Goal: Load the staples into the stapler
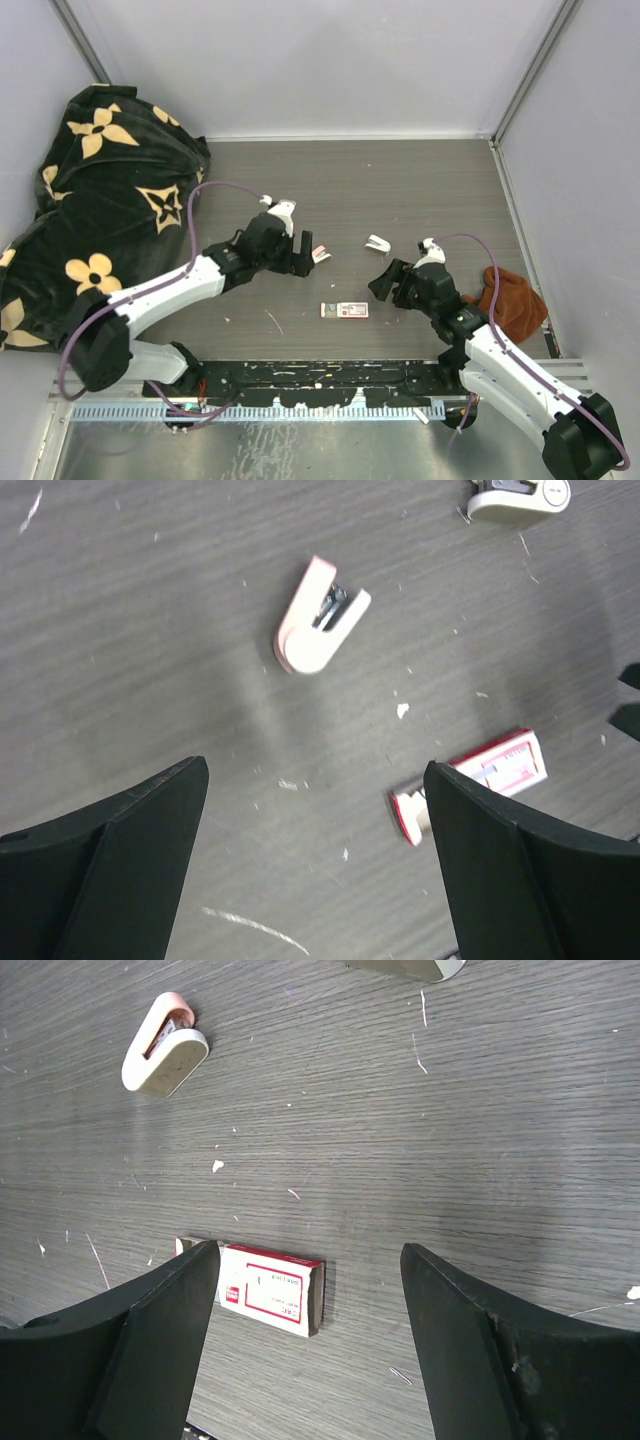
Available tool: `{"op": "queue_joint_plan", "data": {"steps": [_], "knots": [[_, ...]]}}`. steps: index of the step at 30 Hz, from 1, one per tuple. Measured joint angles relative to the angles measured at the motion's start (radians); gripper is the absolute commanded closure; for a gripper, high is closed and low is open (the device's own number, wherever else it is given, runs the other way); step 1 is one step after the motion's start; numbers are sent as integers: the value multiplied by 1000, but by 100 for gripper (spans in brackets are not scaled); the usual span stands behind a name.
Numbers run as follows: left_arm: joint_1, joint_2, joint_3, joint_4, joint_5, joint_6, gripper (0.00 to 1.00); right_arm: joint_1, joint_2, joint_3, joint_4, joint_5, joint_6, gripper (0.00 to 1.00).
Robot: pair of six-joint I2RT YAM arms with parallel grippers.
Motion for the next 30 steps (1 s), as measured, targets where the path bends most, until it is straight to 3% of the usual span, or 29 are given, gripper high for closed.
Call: {"op": "queue_joint_plan", "data": {"steps": [6,16,30], "knots": [[94,201,74,93,126,169,12,0,-28,-1,11,0,-1,21],[103,403,206,139,196,349,21,0,-59,-40,21,2,4,22],[101,524,270,130,246,402,27,0,-34,-45,45,16,8,22]]}}
